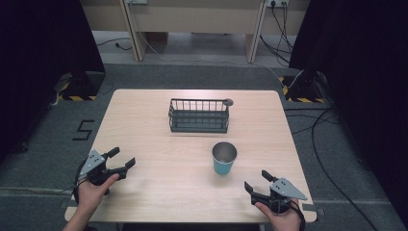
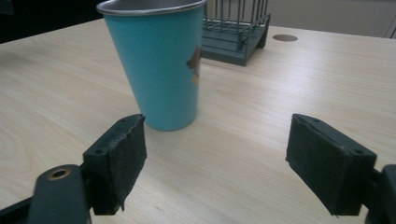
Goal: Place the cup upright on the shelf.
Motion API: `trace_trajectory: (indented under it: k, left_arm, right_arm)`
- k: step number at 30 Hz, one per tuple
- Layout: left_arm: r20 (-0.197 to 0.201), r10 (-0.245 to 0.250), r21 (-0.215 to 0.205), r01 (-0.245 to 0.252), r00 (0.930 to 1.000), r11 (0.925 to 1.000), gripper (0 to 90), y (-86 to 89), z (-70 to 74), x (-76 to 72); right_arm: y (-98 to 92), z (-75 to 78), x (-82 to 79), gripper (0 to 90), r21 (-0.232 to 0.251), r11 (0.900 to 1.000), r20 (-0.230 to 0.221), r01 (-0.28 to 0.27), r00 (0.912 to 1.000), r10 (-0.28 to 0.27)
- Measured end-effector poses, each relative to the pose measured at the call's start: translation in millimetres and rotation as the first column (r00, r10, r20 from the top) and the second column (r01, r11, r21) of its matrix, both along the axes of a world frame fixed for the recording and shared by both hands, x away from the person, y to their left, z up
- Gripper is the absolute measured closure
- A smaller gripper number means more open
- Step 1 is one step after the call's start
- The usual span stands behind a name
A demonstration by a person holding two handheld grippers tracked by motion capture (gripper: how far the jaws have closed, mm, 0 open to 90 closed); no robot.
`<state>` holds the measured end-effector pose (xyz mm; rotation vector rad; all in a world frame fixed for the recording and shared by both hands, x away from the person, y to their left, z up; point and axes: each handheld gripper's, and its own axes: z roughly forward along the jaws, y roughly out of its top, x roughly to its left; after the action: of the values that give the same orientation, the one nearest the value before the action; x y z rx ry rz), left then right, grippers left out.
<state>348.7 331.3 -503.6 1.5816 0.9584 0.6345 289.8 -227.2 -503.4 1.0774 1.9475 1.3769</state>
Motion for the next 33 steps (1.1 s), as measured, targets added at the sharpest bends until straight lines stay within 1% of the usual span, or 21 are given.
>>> trace_trajectory:
  k: [2,4,7,10,15,19,21,25,26,32,33]
  left_arm:
    - [0.001,0.002,-0.002,-0.002,1.0,1.0,15.5,0.6,0.0,0.1]
    - [0.002,0.004,-0.006,-0.004,1.0,1.0,15.4,1.6,0.1,-0.1]
    - [0.003,0.001,-0.008,-0.001,1.0,1.0,15.4,1.9,0.2,-0.3]
    - [0.002,-0.004,-0.01,0.004,1.0,0.9999,15.5,1.0,0.4,-0.2]
    - [0.0,-0.008,-0.007,0.008,1.0,0.9999,15.5,0.2,0.1,0.0]
    - [-0.001,-0.007,-0.01,0.007,1.0,0.9999,15.4,0.4,-0.2,0.1]
    - [0.0,-0.006,-0.014,0.006,1.0,0.9999,15.4,0.5,0.0,-0.1]
    - [-0.002,-0.006,-0.013,0.006,1.0,0.9999,15.4,0.4,-0.1,0.1]
    - [-0.002,-0.007,-0.012,0.007,1.0,0.9999,15.4,0.2,-0.3,0.1]
    - [-0.002,-0.006,-0.015,0.006,1.0,0.9999,15.3,0.7,0.0,-0.1]
    - [-0.002,-0.006,-0.015,0.006,1.0,0.9999,15.3,0.7,0.0,-0.1]
  right_arm:
    - [3.3,-0.6,0.0,21.6,-0.015,1.0,-0.001,-0.012,0.9999,0.012]
    - [6.3,-0.3,-0.7,21.4,-0.015,1.0,-0.003,-0.018,0.9998,0.017]
    - [9.3,0.5,-2.6,20.6,-0.011,1.0,0.01,-0.021,0.9997,0.021]
    - [11.8,0.2,-4.7,19.5,-0.01,1.0,0.009,-0.023,0.9997,0.023]
    - [14.9,1.8,-3.0,18.3,-0.011,1.0,0.016,-0.02,0.9997,0.02]
    - [20.8,4.8,3.2,17.6,-0.003,1.0,0.026,-0.03,0.9992,0.03]
    - [23.4,5.7,6.0,17.6,0.005,0.999,0.024,-0.033,0.9992,0.033]
    - [27.5,6.9,10.8,17.0,0.007,0.999,0.034,-0.034,0.9988,0.034]
    - [31.0,8.0,15.0,16.6,0.008,0.999,0.035,-0.036,0.9988,0.035]
    - [40.4,10.4,28.0,16.3,0.008,0.998,0.041,-0.056,0.9976,0.056]
    - [40.4,10.4,28.0,16.3,0.008,0.998,0.041,-0.056,0.9976,0.056]
